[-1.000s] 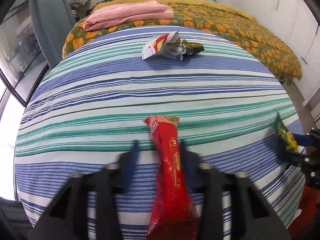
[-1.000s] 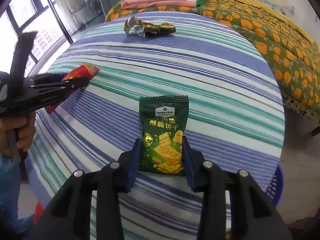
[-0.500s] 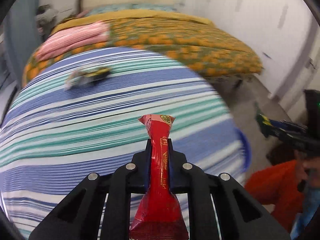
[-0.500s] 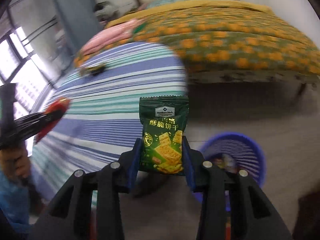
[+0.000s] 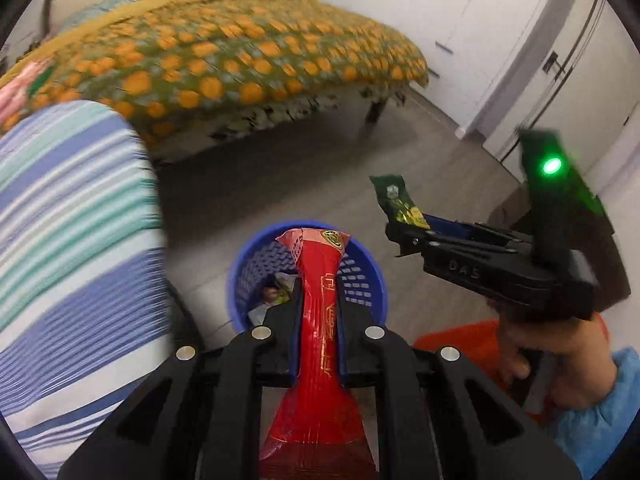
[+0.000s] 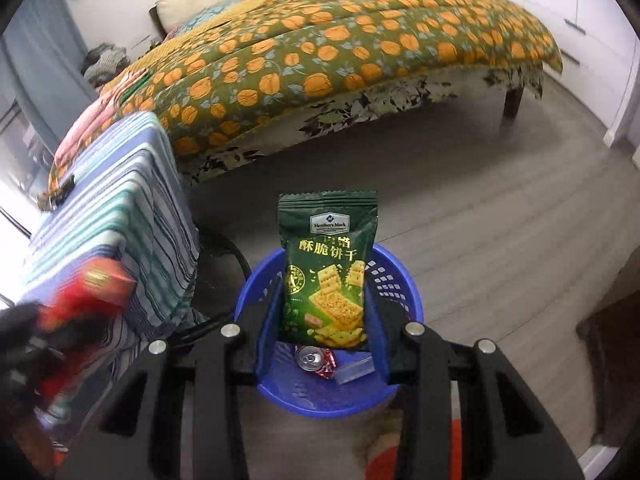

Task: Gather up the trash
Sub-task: 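Carry the red wrapper and green packet over the wastebasket and open both tools, then move both tools back over the table toward the paper cup and gold wrapper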

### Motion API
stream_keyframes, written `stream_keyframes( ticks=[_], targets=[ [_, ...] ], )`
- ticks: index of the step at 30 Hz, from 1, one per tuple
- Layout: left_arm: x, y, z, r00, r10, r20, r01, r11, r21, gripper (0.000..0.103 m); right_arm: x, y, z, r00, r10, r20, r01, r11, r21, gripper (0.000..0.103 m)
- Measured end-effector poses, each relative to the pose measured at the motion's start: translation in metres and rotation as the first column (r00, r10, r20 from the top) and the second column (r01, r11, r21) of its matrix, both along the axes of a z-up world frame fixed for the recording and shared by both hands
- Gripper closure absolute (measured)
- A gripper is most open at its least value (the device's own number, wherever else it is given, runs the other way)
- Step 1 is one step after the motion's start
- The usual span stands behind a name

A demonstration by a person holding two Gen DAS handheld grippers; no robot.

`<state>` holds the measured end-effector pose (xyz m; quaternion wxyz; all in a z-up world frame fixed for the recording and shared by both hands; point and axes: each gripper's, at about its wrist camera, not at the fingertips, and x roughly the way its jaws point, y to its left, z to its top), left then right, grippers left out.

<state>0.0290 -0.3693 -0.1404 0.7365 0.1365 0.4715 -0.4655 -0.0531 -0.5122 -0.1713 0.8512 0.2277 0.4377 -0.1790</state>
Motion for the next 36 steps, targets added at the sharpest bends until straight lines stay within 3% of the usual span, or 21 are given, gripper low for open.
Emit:
stream_keyframes(
  ticks=[6, 8, 9, 10, 15, 18, 21, 25, 28, 32, 34, 36],
  targets=[
    [0.012, -0.038, -0.044, 0.999, -0.001, -0.044, 0.002, 0.999, 0.036, 0.09, -0.003, -0.02, -0.01, 0.999, -0.028, 0.023, 0.027, 0.998, 0.063, 0.063],
    [0.015, -0.046, -0.052, 0.999, -0.004, -0.051, 0.006, 0.999, 0.038, 0.075, -0.006, -0.023, -0.013, 0.999, -0.046, 0.026, 0.043, 0.995, 0.085, 0.059],
    [0.017, -0.05, -0.056, 0.999, 0.003, -0.048, 0.0, 0.999, 0.047, 0.048, -0.007, -0.027, -0.015, 0.998, -0.059, 0.03, 0.056, 0.994, 0.096, 0.044],
    [0.02, -0.052, -0.057, 0.999, 0.012, -0.039, -0.011, 0.999, 0.045, 0.034, -0.009, -0.029, -0.014, 0.996, -0.076, 0.04, 0.071, 0.992, 0.104, 0.037],
    [0.016, -0.04, -0.035, 1.0, 0.022, -0.007, -0.022, 1.0, 0.002, 0.023, -0.014, -0.032, -0.004, 0.99, -0.109, 0.088, 0.101, 0.991, 0.09, 0.028],
    [0.003, -0.023, -0.006, 0.997, 0.016, 0.077, -0.013, 0.999, -0.032, 0.01, -0.013, -0.027, 0.001, 0.988, -0.109, 0.105, 0.104, 0.993, 0.05, 0.024],
    [-0.01, 0.006, 0.021, 0.985, 0.029, 0.17, -0.019, 0.998, -0.061, 0.005, -0.014, -0.015, 0.009, 0.986, -0.103, 0.131, 0.108, 0.994, -0.033, 0.012],
    [-0.013, 0.064, 0.036, 0.961, 0.084, 0.262, -0.067, 0.995, -0.07, 0.005, -0.012, 0.01, 0.022, 0.986, -0.065, 0.153, 0.091, 0.981, -0.172, 0.008],
    [-0.004, 0.115, 0.036, 0.944, 0.14, 0.297, -0.133, 0.99, -0.044, 0.005, -0.005, 0.034, 0.029, 0.989, -0.012, 0.148, 0.044, 0.975, -0.217, 0.006],
    [0.026, 0.19, 0.023, 0.925, 0.249, 0.288, -0.261, 0.965, 0.002, 0.005, 0.02, 0.103, 0.044, 0.976, 0.162, 0.147, -0.123, 0.962, -0.246, 0.006],
    [0.047, 0.236, 0.016, 0.907, 0.327, 0.266, -0.343, 0.939, 0.015, 0.005, 0.037, 0.142, 0.047, 0.954, 0.264, 0.141, -0.228, 0.947, -0.225, 0.006],
    [0.066, 0.273, 0.011, 0.889, 0.384, 0.247, -0.403, 0.915, 0.029, 0.005, 0.064, 0.192, 0.05, 0.913, 0.389, 0.124, -0.362, 0.912, -0.194, 0.006]
  ],
)
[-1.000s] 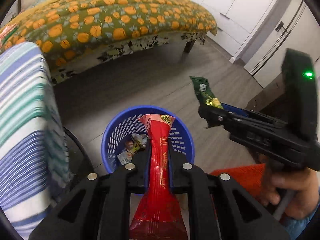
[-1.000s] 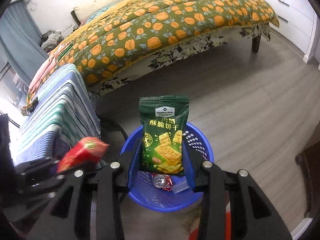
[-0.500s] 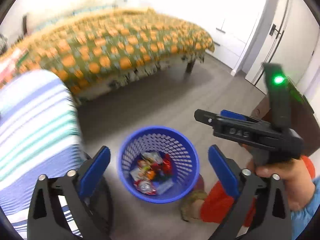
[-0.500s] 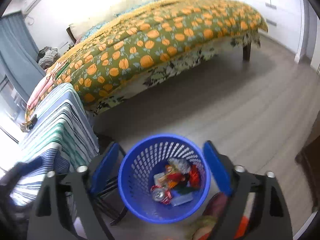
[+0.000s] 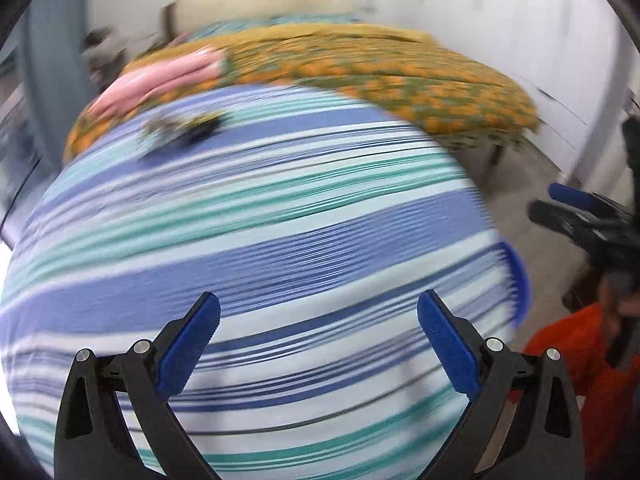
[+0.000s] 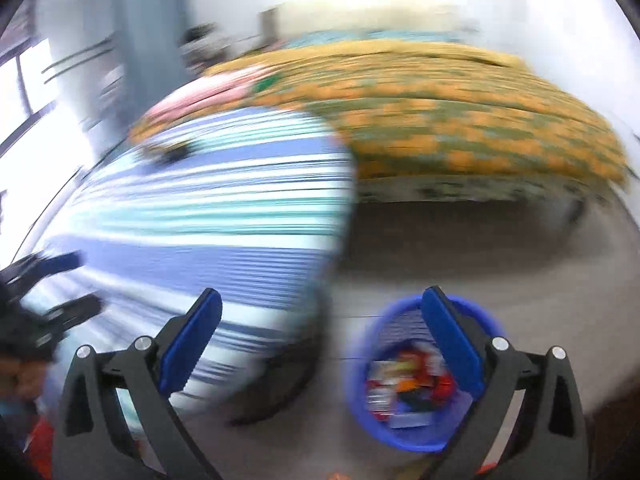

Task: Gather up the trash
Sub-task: 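Move both tools back over the table toward the paper cup and gold wrapper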

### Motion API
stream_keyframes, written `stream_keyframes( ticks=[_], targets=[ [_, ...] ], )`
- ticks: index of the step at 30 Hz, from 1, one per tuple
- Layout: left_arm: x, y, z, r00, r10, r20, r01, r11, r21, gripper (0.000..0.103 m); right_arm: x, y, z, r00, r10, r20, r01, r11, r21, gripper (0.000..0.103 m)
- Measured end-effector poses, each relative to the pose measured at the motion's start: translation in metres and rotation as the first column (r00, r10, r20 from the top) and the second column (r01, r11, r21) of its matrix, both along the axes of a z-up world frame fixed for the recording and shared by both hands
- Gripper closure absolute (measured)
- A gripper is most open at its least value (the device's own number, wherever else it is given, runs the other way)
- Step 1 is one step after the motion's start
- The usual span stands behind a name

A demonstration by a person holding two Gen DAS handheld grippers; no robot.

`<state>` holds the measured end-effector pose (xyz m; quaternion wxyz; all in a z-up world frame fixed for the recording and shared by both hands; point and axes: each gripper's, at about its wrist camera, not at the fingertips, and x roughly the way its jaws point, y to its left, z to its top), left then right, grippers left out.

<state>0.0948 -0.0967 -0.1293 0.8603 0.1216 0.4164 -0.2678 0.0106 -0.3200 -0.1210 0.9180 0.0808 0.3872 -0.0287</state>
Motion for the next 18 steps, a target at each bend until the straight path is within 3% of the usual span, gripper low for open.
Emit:
stream_keyframes(
  ticks=[5, 9, 12, 14, 18],
  targets=[
    [0.037, 0.067, 0.001, 0.992, 0.123, -0.003, -0.123, 0.992, 0.012, 0.005, 0.067, 0.088, -0.002, 0.977, 0.204, -0.058, -0.203, 0.979, 0.017, 0.006],
    [0.073, 0.1, 0.014, 0.983, 0.181, -0.018, -0.181, 0.983, -0.019, 0.005, 0.113, 0.126, -0.024, 0.959, 0.248, -0.138, -0.255, 0.966, -0.035, 0.006],
    [0.101, 0.104, 0.034, 0.981, 0.195, -0.022, -0.196, 0.979, -0.055, 0.005, 0.128, 0.137, -0.04, 0.953, 0.239, -0.184, -0.258, 0.962, -0.084, 0.005],
    [0.125, 0.098, 0.05, 0.979, 0.203, -0.019, -0.204, 0.975, -0.085, 0.005, 0.129, 0.14, -0.043, 0.957, 0.237, -0.167, -0.255, 0.962, -0.096, 0.005],
    [0.186, 0.062, 0.078, 0.973, 0.232, 0.006, -0.23, 0.968, -0.103, 0.005, 0.131, 0.142, -0.044, 0.957, 0.236, -0.168, -0.254, 0.962, -0.096, 0.005]
  ],
)
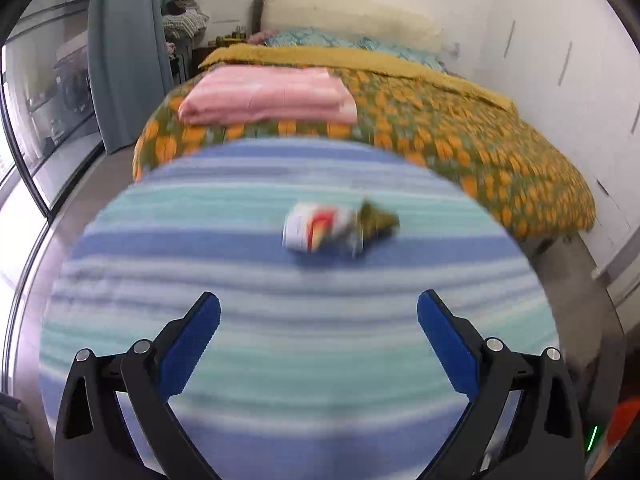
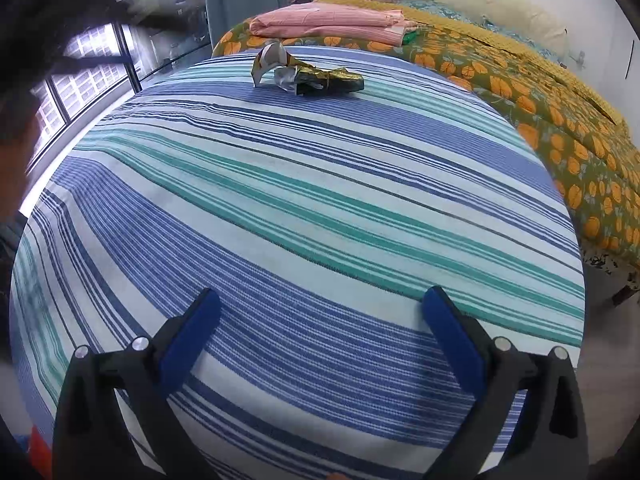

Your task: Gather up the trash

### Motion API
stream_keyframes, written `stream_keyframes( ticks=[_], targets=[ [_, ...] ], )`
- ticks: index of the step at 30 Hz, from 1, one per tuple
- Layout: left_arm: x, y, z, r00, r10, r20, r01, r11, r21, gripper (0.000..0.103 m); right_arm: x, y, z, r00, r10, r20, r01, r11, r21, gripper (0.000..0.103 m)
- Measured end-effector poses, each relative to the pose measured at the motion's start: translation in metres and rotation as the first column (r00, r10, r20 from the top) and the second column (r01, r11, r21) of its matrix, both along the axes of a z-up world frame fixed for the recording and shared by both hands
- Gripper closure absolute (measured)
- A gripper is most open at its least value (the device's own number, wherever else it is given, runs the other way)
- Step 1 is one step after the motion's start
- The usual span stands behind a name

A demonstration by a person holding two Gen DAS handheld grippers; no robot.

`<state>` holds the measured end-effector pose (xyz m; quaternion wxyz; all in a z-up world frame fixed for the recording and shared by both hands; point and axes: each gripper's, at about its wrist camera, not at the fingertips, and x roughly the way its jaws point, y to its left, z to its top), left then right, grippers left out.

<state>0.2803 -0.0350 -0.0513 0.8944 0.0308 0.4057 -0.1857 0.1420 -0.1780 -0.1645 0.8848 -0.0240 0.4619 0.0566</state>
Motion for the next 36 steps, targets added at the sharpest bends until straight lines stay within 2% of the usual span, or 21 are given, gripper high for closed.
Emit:
stream_keyframes(
  ticks=[3, 5, 9, 11, 12, 13, 16, 19, 22, 26, 30, 32, 35, 36],
  targets=[
    [0.04, -0.031, 0.004, 1.0, 0.025, 0.013, -0.025, 1.0, 0.018, 0.005, -0.001, 0.0, -0.001, 1.0, -0.005, 0.003, 0.005, 1.0, -0.003, 0.005],
    [0.069, -0.05, -0.004, 0.998, 0.058, 0.001, -0.058, 0.997, 0.048, 0.006, -0.002, 0.002, 0.0, 1.0, -0.006, 0.004, 0.006, 1.0, -0.003, 0.005],
    [0.114, -0.067, -0.044, 0.981, 0.154, -0.117, -0.14, 0.983, 0.119, 0.006, -0.003, 0.003, 0.0, 1.0, -0.008, 0.006, 0.008, 1.0, -0.001, 0.005],
    [0.123, -0.066, -0.06, 0.97, 0.176, -0.17, -0.154, 0.979, 0.135, 0.011, -0.004, 0.003, 0.0, 1.0, -0.009, 0.006, 0.009, 1.0, 0.0, 0.005],
    [0.123, -0.064, -0.065, 0.967, 0.172, -0.185, -0.15, 0.98, 0.129, 0.027, -0.005, 0.002, 0.0, 1.0, -0.009, 0.007, 0.009, 1.0, 0.0, 0.005],
    [0.123, -0.061, -0.067, 0.967, 0.163, -0.198, -0.141, 0.983, 0.121, 0.052, -0.005, 0.002, 0.0, 1.0, -0.01, 0.007, 0.01, 1.0, 0.001, 0.005],
    [0.115, -0.047, -0.064, 0.972, 0.142, -0.188, -0.124, 0.987, 0.103, 0.071, -0.006, 0.002, 0.0, 1.0, -0.012, 0.008, 0.012, 1.0, 0.0, 0.005],
    [0.098, -0.027, -0.056, 0.977, 0.111, -0.18, -0.099, 0.992, 0.075, 0.079, -0.006, 0.002, -0.001, 1.0, -0.014, 0.009, 0.014, 1.0, -0.001, 0.005],
    [0.069, -0.007, -0.048, 0.983, 0.074, -0.168, -0.067, 0.997, 0.046, 0.079, -0.006, 0.002, -0.001, 1.0, -0.018, 0.01, 0.018, 1.0, -0.003, 0.005],
    [0.005, 0.026, -0.04, 0.996, 0.04, -0.082, -0.035, 0.997, 0.067, 0.079, -0.006, 0.001, -0.001, 1.0, -0.023, 0.011, 0.023, 1.0, -0.002, 0.005],
    [-0.047, 0.049, -0.057, 0.998, 0.036, -0.057, -0.03, 0.995, 0.09, 0.077, -0.007, 0.002, -0.001, 1.0, -0.024, 0.011, 0.024, 1.0, -0.003, 0.005],
    [-0.063, 0.055, -0.065, 0.998, 0.035, -0.048, -0.031, 0.997, 0.078, 0.075, -0.007, 0.002, -0.001, 1.0, -0.024, 0.011, 0.024, 1.0, -0.003, 0.005],
    [-0.077, 0.057, -0.068, 0.999, 0.024, -0.028, -0.022, 0.997, 0.07, 0.066, -0.007, 0.002, -0.001, 1.0, -0.025, 0.011, 0.025, 1.0, -0.002, 0.005],
    [-0.079, 0.057, -0.069, 0.999, 0.026, -0.032, -0.024, 0.997, 0.071, 0.053, -0.007, 0.002, -0.001, 1.0, -0.025, 0.012, 0.025, 1.0, -0.003, 0.005]
  ],
)
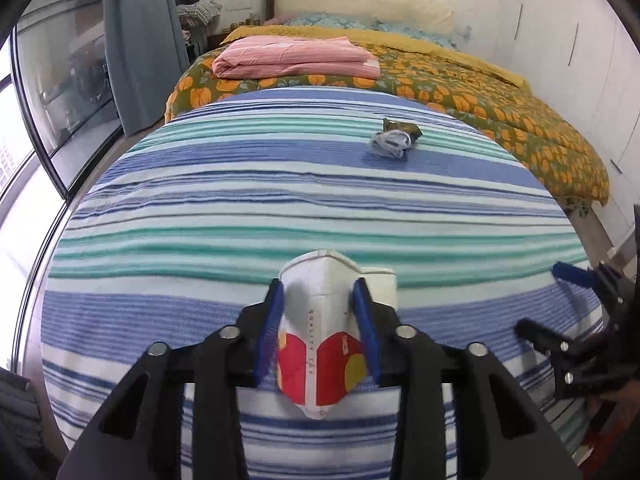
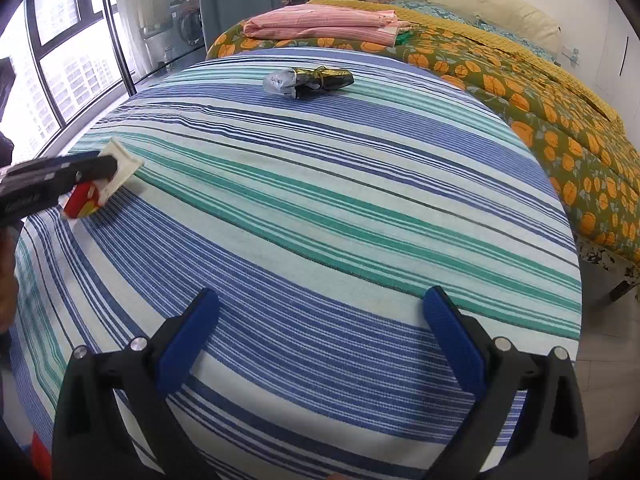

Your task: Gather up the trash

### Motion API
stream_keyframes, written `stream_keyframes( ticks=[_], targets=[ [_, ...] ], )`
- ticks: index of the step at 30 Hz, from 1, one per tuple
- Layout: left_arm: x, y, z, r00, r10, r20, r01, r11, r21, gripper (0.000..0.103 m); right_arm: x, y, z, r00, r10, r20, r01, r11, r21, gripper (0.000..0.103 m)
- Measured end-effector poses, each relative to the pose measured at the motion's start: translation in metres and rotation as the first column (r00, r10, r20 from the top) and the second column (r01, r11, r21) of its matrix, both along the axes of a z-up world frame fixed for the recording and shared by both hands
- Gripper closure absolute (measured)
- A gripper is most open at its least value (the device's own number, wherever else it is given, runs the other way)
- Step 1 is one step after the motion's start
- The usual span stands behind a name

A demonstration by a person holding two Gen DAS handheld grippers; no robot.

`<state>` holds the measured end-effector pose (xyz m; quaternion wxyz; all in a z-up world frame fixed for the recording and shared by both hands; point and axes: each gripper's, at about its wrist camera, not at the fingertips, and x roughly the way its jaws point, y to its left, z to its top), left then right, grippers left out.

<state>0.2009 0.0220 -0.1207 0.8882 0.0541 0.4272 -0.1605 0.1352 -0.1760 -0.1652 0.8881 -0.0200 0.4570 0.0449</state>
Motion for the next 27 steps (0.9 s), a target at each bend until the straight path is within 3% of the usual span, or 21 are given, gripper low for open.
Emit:
stream_keyframes(
  ticks=[1, 4, 13, 17, 19, 24, 27],
  targets=[
    [-0.002, 0.001, -0.002, 1.0, -0.001, -0.008, 0.001, 1.0, -0.007, 0.037, 0.0, 0.0, 0.0, 1.0, 0.0, 0.0, 0.0, 1.0, 0.0, 0.005],
    [-0.006, 0.001, -0.009, 1.0, 0.003, -0.013, -0.003, 1.0, 0.004, 0.021, 0.0, 0.0, 0.0, 1.0, 0.001, 0.0, -0.001, 1.0, 0.001, 0.005],
    [-0.012, 0.006, -0.025, 0.999, 0.0, -0.052, 0.0, 1.0, 0.013, 0.01, -0.001, -0.003, -0.001, 1.0, -0.002, -0.002, 0.003, 1.0, 0.013, 0.004],
    [-0.011, 0.001, -0.027, 0.998, -0.011, -0.061, 0.013, 0.999, 0.042, 0.006, 0.017, -0.016, 0.009, 0.999, -0.035, -0.005, 0.035, 0.997, 0.072, 0.005],
    [-0.012, -0.004, -0.028, 0.998, -0.011, -0.057, 0.015, 0.997, 0.08, 0.005, 0.042, -0.018, 0.02, 0.999, -0.044, -0.007, 0.044, 0.996, 0.08, 0.006],
    [-0.014, -0.007, -0.027, 0.998, -0.009, -0.06, 0.014, 0.997, 0.073, 0.005, 0.135, 0.0, 0.035, 0.995, -0.034, -0.094, 0.054, 0.974, 0.221, 0.007],
    [-0.016, -0.008, -0.027, 0.998, -0.006, -0.061, 0.011, 0.998, 0.069, 0.005, 0.184, 0.01, 0.027, 0.983, -0.111, -0.145, 0.146, 0.954, 0.263, 0.008]
  ],
)
